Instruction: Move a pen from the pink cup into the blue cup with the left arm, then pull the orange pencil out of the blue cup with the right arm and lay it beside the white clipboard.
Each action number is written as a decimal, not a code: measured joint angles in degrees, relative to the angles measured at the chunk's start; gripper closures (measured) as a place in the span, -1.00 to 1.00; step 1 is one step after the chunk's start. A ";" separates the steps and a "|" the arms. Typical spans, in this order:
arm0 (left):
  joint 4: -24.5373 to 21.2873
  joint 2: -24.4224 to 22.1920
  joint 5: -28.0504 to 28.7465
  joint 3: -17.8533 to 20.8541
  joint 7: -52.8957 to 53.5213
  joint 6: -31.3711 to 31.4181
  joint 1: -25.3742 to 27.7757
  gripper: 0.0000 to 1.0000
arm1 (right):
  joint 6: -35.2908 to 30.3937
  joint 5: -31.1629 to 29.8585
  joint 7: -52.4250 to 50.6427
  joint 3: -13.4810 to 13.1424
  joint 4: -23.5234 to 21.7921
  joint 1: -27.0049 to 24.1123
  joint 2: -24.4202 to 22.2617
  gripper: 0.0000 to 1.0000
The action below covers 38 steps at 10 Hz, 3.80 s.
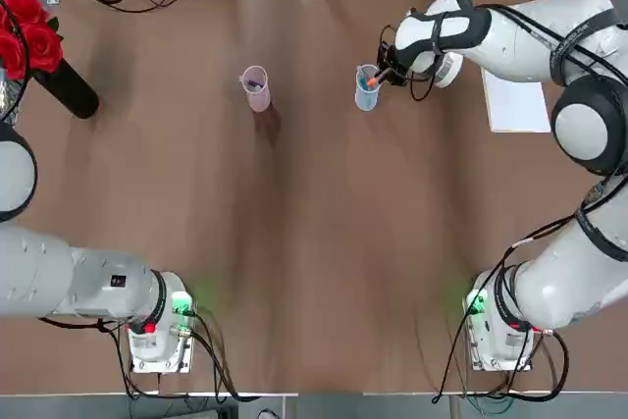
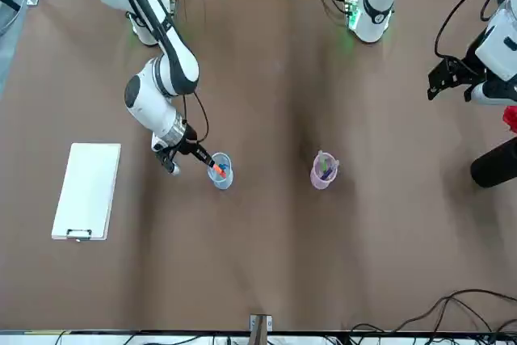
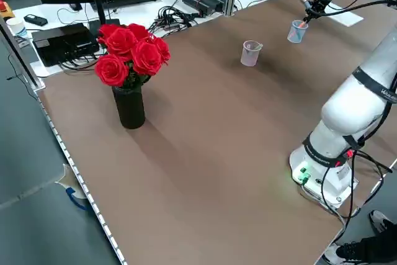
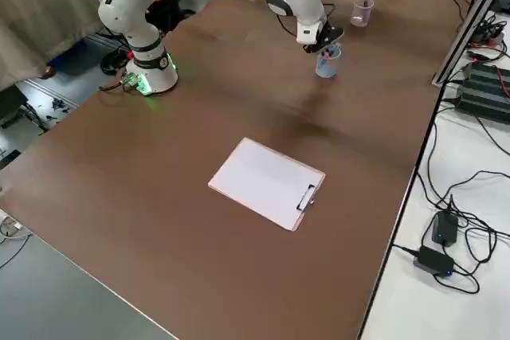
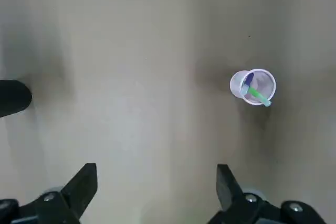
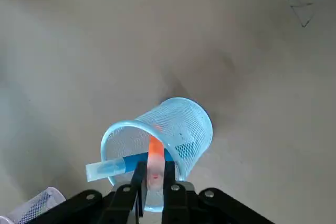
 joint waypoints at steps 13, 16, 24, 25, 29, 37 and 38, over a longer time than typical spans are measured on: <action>0.20 -0.01 0.00 0.06 0.00 0.00 0.01 -1.00 | -15.10 -7.14 -0.10 -4.65 4.39 -2.03 -6.77 0.67; 0.22 -0.01 0.00 0.09 0.00 0.00 0.02 -1.00 | -35.52 -17.68 -0.20 -12.00 12.79 -3.04 -9.74 0.67; 0.24 -0.01 0.00 0.11 0.00 -0.01 0.03 -1.00 | -51.30 -33.56 -19.55 -18.34 16.64 -4.78 -3.45 0.67; 0.23 -0.01 0.00 0.11 0.00 -0.01 0.03 -1.00 | -51.25 -36.77 -20.93 -18.49 17.32 -4.85 -1.24 0.67; 0.23 0.01 0.00 0.11 -0.01 -0.01 0.03 -1.00 | -51.82 -39.58 -29.90 -21.36 22.87 -6.68 5.55 0.67; 0.23 0.13 0.00 0.11 -0.02 -0.01 0.03 -1.00 | -43.65 -36.38 -33.67 -21.39 28.98 -7.68 14.99 0.67; 0.23 0.14 0.00 0.11 -0.02 -0.01 0.03 -1.00 | -41.96 -34.54 -35.59 -21.40 29.63 -8.15 16.35 0.67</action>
